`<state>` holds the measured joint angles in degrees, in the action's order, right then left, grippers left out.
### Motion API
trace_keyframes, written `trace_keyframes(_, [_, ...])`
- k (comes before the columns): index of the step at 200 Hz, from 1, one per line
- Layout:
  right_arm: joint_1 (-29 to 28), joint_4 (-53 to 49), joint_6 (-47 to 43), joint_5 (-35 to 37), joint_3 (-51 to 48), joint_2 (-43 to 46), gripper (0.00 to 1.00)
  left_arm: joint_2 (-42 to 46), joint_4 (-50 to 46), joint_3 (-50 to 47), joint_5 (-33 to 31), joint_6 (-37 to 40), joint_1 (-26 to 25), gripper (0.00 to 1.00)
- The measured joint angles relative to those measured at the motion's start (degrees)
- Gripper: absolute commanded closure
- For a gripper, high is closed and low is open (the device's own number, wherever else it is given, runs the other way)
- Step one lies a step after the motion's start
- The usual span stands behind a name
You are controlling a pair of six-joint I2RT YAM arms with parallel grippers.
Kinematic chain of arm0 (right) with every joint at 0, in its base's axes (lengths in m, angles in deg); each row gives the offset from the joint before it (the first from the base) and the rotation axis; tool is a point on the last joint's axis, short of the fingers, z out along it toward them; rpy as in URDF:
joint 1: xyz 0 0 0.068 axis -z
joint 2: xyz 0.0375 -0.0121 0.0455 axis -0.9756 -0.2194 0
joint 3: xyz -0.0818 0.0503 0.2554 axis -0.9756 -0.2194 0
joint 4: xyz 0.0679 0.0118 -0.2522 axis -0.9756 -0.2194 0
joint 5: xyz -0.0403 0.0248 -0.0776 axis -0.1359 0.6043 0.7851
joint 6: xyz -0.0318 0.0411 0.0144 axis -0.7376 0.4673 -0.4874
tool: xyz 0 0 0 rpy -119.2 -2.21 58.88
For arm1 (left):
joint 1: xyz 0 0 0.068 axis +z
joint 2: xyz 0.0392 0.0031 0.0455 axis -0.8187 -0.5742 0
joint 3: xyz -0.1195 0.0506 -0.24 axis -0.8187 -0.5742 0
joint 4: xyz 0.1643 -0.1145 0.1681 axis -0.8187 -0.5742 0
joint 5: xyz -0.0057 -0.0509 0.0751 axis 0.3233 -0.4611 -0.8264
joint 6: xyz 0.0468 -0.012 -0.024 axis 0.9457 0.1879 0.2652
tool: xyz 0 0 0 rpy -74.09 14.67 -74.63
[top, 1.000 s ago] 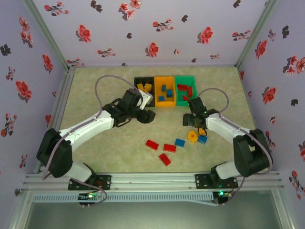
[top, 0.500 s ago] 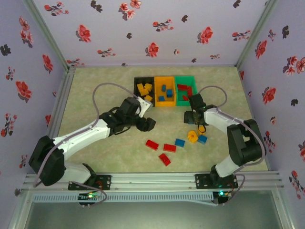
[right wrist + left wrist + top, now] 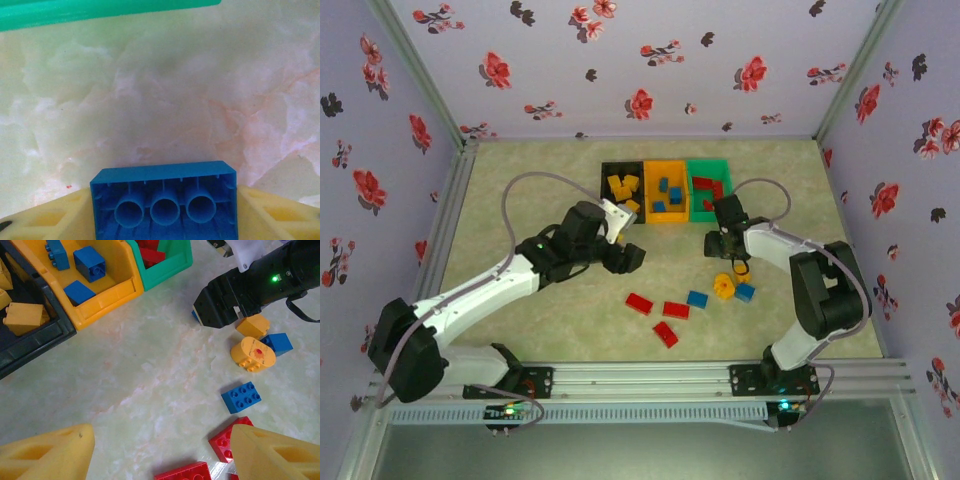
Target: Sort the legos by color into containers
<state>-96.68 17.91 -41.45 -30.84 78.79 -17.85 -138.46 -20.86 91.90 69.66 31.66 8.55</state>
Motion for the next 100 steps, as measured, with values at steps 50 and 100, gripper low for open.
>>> trace_keyframes(50, [0.0, -0.2, -0.2, -0.5, 0.5, 0.4, 0.46, 2.0, -0.8, 0.0, -0.2, 0.0, 0.0, 0.27])
trace_keyframes(100, [-1.4, -2.0, -0.6, -0.9, 4.8, 4.3, 0.46, 3.9, -0.8, 0.0, -0.2, 0.0, 0.0, 0.27])
